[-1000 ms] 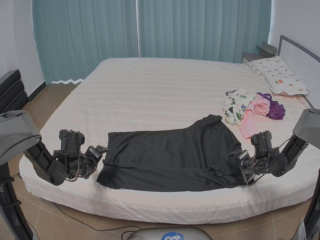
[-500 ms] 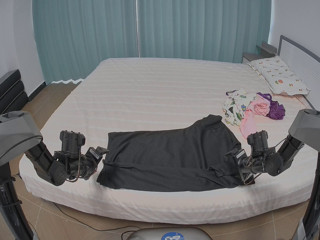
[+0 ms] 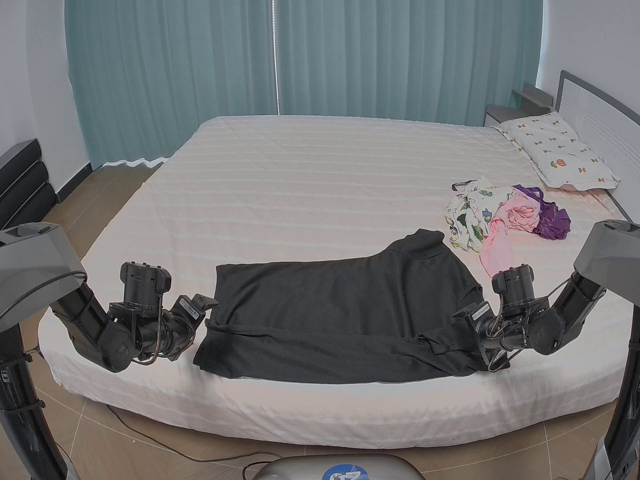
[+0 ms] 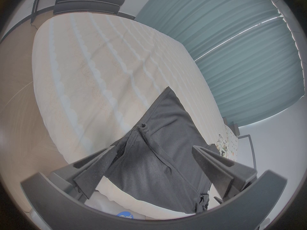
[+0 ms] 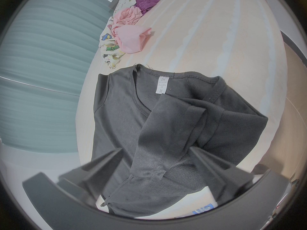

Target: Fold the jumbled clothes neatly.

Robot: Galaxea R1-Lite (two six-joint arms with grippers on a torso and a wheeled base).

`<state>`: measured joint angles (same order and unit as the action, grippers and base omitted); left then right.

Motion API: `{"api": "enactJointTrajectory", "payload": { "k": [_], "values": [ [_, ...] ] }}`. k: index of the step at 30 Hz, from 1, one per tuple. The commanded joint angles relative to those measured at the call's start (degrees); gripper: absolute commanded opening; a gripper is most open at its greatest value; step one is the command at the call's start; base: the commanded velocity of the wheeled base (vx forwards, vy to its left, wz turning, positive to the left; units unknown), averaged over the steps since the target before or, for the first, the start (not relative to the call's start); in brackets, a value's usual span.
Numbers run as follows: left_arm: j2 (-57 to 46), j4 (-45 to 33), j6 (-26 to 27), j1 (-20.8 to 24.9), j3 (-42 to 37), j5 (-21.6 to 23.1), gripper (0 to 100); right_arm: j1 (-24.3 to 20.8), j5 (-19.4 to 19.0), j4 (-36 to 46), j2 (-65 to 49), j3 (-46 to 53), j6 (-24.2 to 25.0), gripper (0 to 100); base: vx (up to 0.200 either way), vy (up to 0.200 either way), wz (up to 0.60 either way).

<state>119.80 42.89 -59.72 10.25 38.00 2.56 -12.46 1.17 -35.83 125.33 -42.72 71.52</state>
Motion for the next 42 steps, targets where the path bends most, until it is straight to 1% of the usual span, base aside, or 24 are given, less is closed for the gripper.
{"api": "enactJointTrajectory", "payload": {
  "k": [1, 2, 5, 10, 16, 18, 25, 31, 40, 41, 42],
  "values": [
    [0.1, 0.0, 0.0, 0.0, 0.0, 0.0, 100, 0.0, 0.9, 0.0, -0.3, 0.3, -0.1, 0, 0.0, 0.0, 0.0],
    [0.1, 0.0, 0.0, 0.0, 0.0, 0.0, 100, -0.1, 1.9, 0.0, -0.4, 0.6, -0.1, 0, 0.0, 0.0, 0.0],
    [0.1, 0.0, 0.0, 0.0, 0.0, 0.0, 100, -0.1, 2.7, 0.1, -1.3, 1.3, -0.1, 0, 0.0, 0.0, 0.0],
    [0.1, 0.0, 0.0, 0.0, 0.0, 0.0, 100, -1.3, 2.8, 0.0, -2.7, 2.7, -0.2, 0, 0.0, 0.0, 0.0],
    [0.1, 0.0, 0.0, 0.0, 0.0, 0.0, 100, -1.8, 2.6, 1.2, -7.6, 3.3, -0.6, 0, 0.0, 0.0, 0.0],
    [0.1, 0.0, 0.0, 0.0, -0.1, 0.0, 100, -2.0, 2.6, 3.3, -10.5, 3.4, -1.1, 0, 0.0, 0.0, 0.0],
    [0.1, 0.0, 0.0, 0.0, -0.1, 0.0, 100, -2.4, 2.2, 11.0, -15.5, 3.8, -3.2, 0, 0.0, 0.0, 0.0],
    [0.1, 0.0, 0.0, 0.0, -0.1, 0.0, 100, -2.8, 2.3, 11.7, -15.8, 6.3, -3.8, 0, 0.0, 0.0, 0.0],
    [0.1, 0.0, 0.0, 0.0, -0.1, 0.0, 100, -3.4, 2.6, 11.7, -15.7, 9.6, -7.4, 0, 0.0, 0.0, 0.0],
    [0.1, 0.0, 0.0, 0.0, -0.1, 0.0, 100, -4.1, 2.6, 11.7, -15.6, 10.2, -8.0, 100, 0.0, 0.0, 0.0],
    [0.1, 0.0, 0.0, 0.0, -0.1, 0.0, 100, -4.4, 2.8, 11.5, -15.3, 10.6, -8.6, 100, 0.0, 0.0, 0.0]
  ]
}}
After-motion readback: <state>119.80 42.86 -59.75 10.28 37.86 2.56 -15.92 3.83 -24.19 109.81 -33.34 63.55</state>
